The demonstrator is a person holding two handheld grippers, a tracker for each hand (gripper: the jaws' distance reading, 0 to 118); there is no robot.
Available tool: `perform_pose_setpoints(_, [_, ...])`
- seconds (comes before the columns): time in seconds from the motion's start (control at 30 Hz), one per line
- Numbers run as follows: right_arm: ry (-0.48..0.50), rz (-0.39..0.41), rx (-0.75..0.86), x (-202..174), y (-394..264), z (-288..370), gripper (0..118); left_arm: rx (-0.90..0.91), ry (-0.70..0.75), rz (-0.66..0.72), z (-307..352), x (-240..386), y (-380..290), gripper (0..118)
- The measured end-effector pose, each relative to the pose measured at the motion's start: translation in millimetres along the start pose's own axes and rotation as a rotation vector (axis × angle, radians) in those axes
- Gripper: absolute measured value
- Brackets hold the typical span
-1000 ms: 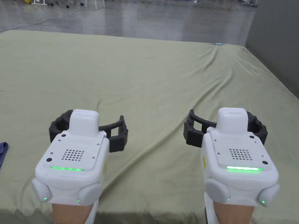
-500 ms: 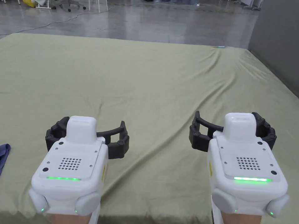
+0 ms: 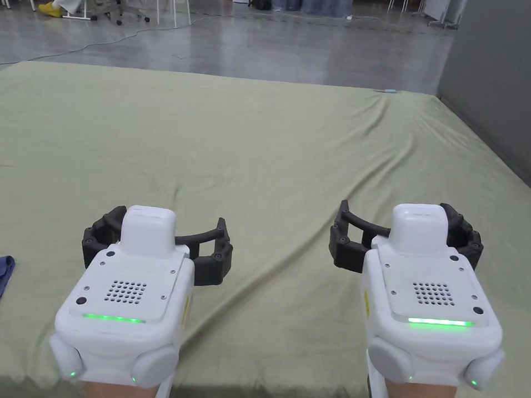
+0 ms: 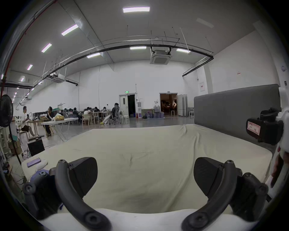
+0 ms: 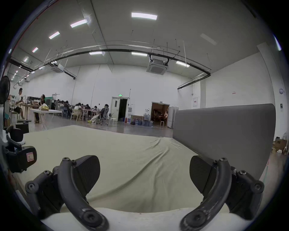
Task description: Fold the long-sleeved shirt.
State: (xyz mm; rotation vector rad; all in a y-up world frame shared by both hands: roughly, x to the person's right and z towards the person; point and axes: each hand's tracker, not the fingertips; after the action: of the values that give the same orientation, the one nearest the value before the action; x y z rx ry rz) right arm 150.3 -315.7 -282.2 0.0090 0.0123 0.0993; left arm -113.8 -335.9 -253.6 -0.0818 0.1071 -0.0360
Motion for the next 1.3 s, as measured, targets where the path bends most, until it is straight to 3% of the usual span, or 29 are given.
perform_pose_setpoints(1.3, [-0.004, -0.030, -0.018, 6.0, 11.8, -2.9, 114, -0.012, 0.000, -0.035, -0.9, 3.7, 11.9, 118])
